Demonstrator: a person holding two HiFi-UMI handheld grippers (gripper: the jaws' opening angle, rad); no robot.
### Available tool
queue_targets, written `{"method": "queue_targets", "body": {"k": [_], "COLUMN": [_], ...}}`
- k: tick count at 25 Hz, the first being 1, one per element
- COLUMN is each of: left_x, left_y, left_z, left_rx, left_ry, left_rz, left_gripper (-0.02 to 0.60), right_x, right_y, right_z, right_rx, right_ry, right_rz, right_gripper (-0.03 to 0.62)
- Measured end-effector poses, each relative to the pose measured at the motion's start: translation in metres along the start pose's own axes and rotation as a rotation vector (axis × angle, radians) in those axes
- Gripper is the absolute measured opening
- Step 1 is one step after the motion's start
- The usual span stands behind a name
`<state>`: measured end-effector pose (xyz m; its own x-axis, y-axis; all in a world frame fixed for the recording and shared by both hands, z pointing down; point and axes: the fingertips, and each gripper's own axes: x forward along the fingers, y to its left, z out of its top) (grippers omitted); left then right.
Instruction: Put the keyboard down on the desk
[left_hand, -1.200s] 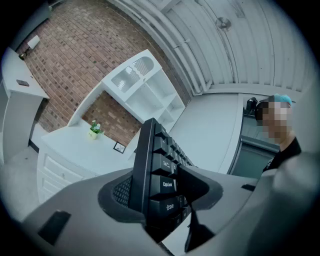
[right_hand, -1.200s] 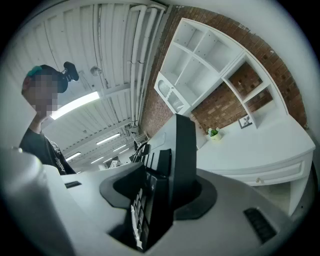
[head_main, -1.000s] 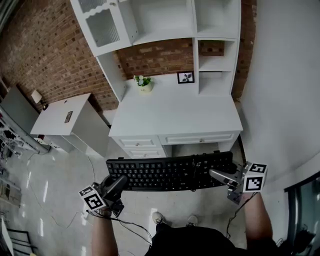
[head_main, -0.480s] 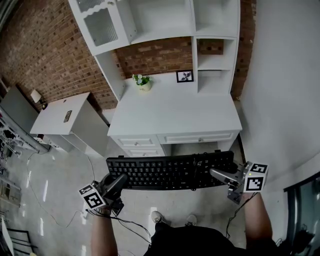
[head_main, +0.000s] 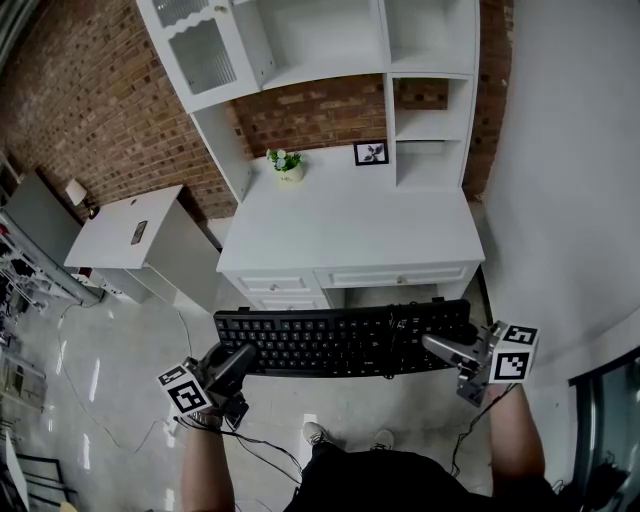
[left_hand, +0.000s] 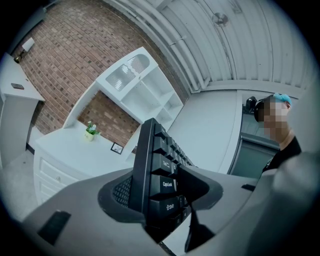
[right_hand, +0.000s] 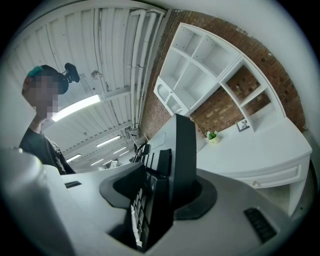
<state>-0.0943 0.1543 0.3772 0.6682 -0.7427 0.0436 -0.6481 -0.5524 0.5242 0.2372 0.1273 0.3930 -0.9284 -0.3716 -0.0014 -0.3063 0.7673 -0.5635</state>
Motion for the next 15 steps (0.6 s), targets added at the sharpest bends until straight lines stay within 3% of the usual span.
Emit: {"method": "queue_targets", "body": {"k": [15], "left_x": [0.0066], "left_y": [-0.0018], "left_z": [0.0055], "left_rx": [0.017], "left_ry": [-0.011], "left_rz": [-0.009], "left_gripper": [0.242], "right_x": [-0.0010], "right_y": [-0.0025], "right_z": [0.0062], "right_rx": [-0.014], "right_ry": [-0.013], "right_rz": [0.000], "right_gripper": [0.193]}}
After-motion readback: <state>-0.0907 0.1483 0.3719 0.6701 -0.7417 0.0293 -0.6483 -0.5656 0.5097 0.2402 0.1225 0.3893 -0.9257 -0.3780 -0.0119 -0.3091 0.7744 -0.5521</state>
